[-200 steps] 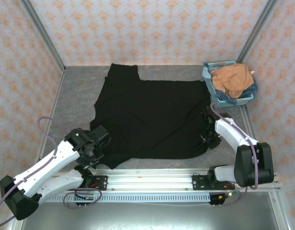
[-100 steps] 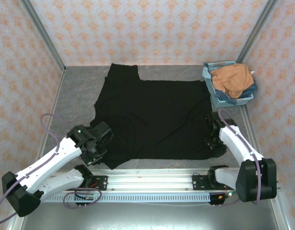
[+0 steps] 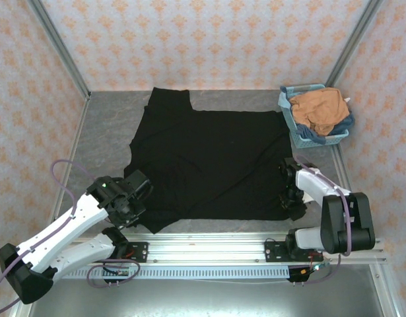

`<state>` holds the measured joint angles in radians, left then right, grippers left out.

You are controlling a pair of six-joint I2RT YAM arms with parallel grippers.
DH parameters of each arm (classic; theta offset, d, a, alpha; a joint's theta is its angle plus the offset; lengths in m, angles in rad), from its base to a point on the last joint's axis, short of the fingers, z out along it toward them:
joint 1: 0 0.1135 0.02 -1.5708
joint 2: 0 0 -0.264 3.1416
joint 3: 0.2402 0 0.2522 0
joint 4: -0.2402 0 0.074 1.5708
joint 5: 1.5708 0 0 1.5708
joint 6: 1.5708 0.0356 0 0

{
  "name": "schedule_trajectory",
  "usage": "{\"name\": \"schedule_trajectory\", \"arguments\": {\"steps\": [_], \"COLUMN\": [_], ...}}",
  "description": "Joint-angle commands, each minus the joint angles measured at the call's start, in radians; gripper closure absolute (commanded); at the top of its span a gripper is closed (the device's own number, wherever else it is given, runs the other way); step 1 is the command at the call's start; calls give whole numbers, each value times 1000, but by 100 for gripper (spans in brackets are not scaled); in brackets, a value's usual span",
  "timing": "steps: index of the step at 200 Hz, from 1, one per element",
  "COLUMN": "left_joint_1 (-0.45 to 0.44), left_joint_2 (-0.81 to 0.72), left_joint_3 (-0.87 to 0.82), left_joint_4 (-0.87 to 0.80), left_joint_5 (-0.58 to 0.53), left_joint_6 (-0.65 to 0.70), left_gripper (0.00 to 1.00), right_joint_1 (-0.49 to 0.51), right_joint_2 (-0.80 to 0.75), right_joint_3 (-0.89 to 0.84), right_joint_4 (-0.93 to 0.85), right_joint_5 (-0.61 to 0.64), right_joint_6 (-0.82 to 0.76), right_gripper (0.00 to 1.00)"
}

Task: Fold and stack the t-shirts

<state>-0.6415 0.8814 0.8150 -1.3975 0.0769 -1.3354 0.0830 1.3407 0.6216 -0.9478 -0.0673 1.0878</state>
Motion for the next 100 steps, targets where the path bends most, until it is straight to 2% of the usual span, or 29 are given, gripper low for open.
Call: {"name": "schedule_trajectory", "arguments": {"steps": [1, 18, 47, 79, 100], "left_joint_1": [-4, -3, -4, -4, -5], "left_joint_2": [-7, -13, -55, -157, -175], "left_joint_3": [2, 16, 70, 152, 142], "left_joint_4": [-22, -46, -165, -347, -338], "left_joint_5": [-56, -76, -152, -276, -265], "left_joint_6": [-19, -27, -79, -184, -186], "left_gripper": [100, 100, 100, 100, 100], "right_joint_1": [-5, -5, -5, 8, 31], "right_joint_2": [30, 18, -107, -215, -255], "right_joint_3": [0, 21, 53, 79, 80], "right_joint_4": [58, 43, -88, -231, -287], "right_joint_5": [-19, -15, 23, -11, -17], "right_joint_6": [13, 9, 1, -15, -17], "right_gripper": [77, 100, 100, 100, 100]}}
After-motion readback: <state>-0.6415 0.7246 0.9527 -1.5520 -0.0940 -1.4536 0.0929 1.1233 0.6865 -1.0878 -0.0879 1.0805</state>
